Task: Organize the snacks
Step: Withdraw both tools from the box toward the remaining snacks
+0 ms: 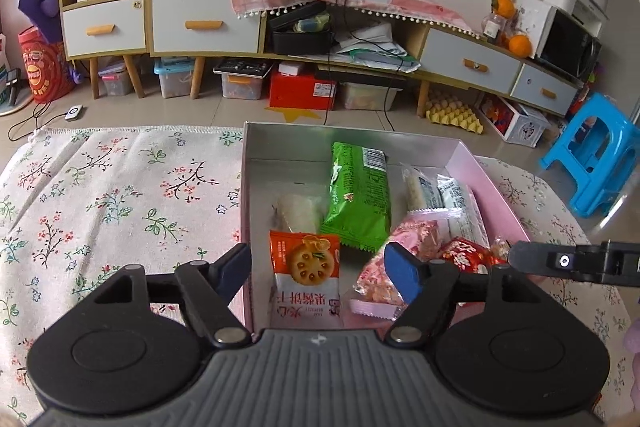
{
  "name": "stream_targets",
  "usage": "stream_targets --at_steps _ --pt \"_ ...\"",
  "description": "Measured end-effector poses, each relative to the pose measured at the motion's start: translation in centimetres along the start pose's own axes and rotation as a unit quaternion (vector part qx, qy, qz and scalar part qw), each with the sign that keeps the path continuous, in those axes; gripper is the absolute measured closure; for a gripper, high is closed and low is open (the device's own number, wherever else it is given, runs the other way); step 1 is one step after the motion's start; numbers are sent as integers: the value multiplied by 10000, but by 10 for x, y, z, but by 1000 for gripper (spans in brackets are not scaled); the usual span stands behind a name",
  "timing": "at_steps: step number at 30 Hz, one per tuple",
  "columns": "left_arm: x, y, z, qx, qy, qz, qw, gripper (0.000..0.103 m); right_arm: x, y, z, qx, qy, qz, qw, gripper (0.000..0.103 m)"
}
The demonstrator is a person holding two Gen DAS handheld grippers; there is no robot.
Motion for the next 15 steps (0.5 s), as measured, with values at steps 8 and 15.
stream_targets --at_steps 8,15 --pt "-6 -5 11 4 154 -146 9998 24 -4 5 12 -67 36 203 9998 30" --pt "-17 -7 25 50 210 -362 9991 13 -14 10 28 -62 100 437 9990 19"
Point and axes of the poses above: each gripper's, at about its wrist camera, not at the fingertips, and z roughly against the way its jaws point, y to its left, x to its top, the point moved 4 cm from there along -z, roughly the way its jaws point, and after that the axes turned 10 degrees about -z, right-handed, at the moved point
